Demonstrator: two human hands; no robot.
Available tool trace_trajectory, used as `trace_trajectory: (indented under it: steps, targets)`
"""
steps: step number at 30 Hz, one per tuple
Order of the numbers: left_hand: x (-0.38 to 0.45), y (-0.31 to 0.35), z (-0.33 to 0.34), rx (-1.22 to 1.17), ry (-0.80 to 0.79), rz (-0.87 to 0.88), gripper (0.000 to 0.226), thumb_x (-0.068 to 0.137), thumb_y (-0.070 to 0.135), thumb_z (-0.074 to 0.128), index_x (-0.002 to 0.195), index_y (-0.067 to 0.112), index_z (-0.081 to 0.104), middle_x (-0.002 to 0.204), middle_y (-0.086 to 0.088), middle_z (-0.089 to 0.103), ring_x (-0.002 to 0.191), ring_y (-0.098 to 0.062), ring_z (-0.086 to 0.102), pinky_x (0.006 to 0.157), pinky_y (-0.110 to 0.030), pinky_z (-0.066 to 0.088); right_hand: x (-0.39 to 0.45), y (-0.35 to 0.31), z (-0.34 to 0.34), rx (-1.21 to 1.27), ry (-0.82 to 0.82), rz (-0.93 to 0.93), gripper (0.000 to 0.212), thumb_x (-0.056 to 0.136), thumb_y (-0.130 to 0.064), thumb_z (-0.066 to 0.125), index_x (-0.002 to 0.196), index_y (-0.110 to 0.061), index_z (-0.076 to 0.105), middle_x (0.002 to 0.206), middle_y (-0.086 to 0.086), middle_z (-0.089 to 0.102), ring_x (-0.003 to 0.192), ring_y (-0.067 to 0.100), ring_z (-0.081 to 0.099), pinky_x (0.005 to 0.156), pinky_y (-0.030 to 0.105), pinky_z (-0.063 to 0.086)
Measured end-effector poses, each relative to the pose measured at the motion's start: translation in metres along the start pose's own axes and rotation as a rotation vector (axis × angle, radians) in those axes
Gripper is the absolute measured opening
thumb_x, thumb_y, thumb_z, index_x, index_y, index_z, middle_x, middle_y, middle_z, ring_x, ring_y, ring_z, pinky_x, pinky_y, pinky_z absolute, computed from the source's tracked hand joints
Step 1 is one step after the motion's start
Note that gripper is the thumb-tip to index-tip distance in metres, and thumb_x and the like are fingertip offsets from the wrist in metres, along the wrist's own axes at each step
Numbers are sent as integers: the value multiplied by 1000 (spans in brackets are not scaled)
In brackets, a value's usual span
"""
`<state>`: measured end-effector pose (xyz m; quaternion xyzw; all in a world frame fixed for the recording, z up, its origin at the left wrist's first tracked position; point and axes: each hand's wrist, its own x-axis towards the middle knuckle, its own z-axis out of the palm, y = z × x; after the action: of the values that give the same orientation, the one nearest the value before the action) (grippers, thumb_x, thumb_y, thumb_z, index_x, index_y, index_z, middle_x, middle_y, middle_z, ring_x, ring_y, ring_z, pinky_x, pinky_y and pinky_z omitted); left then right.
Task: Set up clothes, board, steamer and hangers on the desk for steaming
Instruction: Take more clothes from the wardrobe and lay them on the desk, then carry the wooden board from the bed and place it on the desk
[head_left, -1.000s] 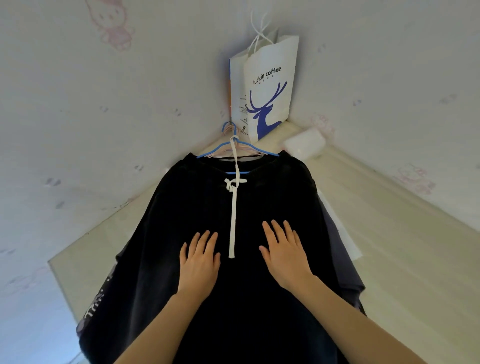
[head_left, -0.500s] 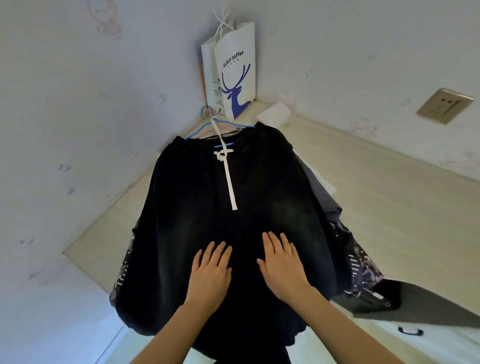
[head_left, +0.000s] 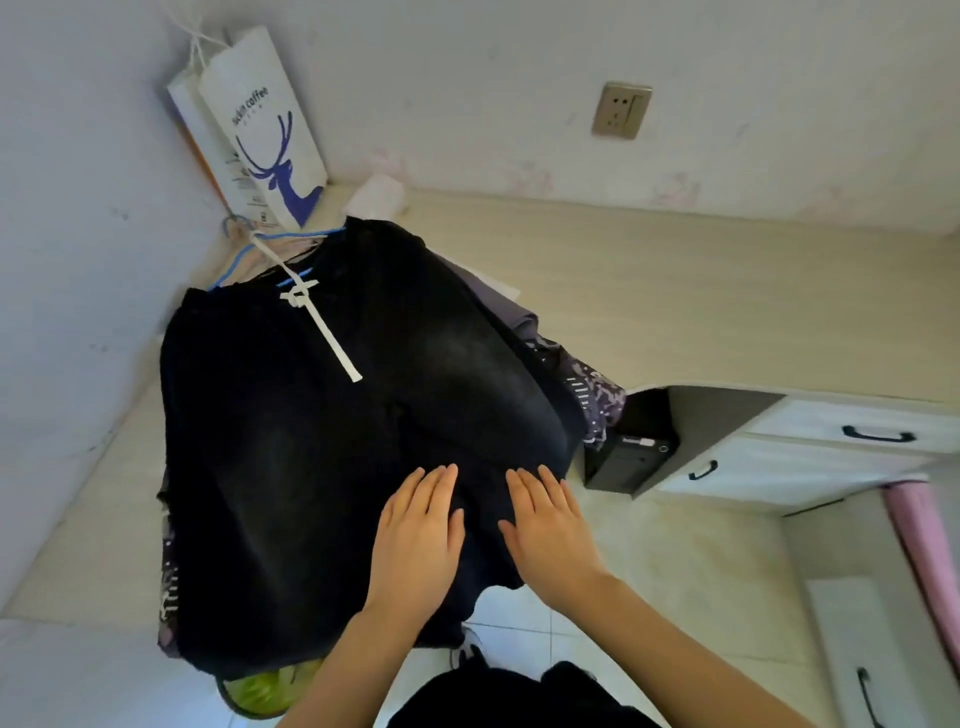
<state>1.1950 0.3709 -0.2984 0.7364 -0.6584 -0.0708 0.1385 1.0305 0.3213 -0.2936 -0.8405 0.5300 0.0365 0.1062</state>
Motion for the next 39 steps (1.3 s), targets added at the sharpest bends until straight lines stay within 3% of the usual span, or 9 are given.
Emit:
trace_trajectory:
  steps: [3, 7, 11, 14, 24, 33, 39]
  targets:
    - [5, 22, 4, 13, -25, 105, 50, 89, 29, 61, 136, 15, 51, 131, -1, 59, 127, -21, 51, 100, -36, 45, -22, 20, -2, 69, 8, 67, 60, 97, -40, 46, 147, -11, 32, 150, 8, 38, 142, 32, 28, 115, 45, 20]
    - [7, 64, 15, 16, -74, 245, 49, 90, 29, 59, 136, 15, 50, 132, -1, 58, 128, -22, 50, 101, -35, 44, -64, 54, -3, 99, 68, 204, 59, 100, -40, 40, 149, -11, 26, 153, 9, 32, 144, 32, 23, 116, 44, 16]
    - [-3, 119, 32, -2, -145, 380, 49, 93, 30, 54, 139, 16, 46, 137, 0, 54, 132, -21, 45, 104, -34, 40, -117, 90, -7, 154, 67, 351, 60, 102, -41, 30, 152, -12, 12, 159, 7, 16, 147, 30, 8, 117, 41, 3]
    - [-18, 169, 45, -43, -181, 464, 49, 94, 28, 55, 140, 16, 45, 139, 0, 52, 133, -19, 43, 106, -33, 37, -159, 121, -4, 180, 80, 453, 60, 102, -42, 31, 152, -12, 15, 159, 8, 18, 147, 31, 10, 118, 43, 5]
    - [-114, 316, 105, -109, -327, 799, 49, 96, 29, 48, 142, 16, 40, 142, 0, 48, 134, -19, 41, 107, -31, 34, -318, 209, 28, 165, 130, 769, 58, 91, -40, 58, 137, -6, 48, 135, 11, 55, 131, 36, 45, 107, 50, 37]
    - [-187, 430, 152, -46, -439, 1025, 50, 95, 29, 49, 143, 16, 40, 144, 0, 47, 135, -21, 40, 107, -35, 36, -449, 268, 55, 287, 171, 1054, 59, 99, -38, 43, 147, -7, 30, 150, 10, 38, 143, 34, 23, 117, 44, 15]
    - [-210, 509, 174, -7, -508, 1190, 51, 91, 27, 57, 139, 15, 47, 140, -1, 52, 133, -22, 44, 102, -37, 42, -510, 316, 55, 335, 194, 1223, 60, 101, -39, 36, 150, -9, 20, 155, 9, 27, 146, 30, 14, 118, 43, 11]
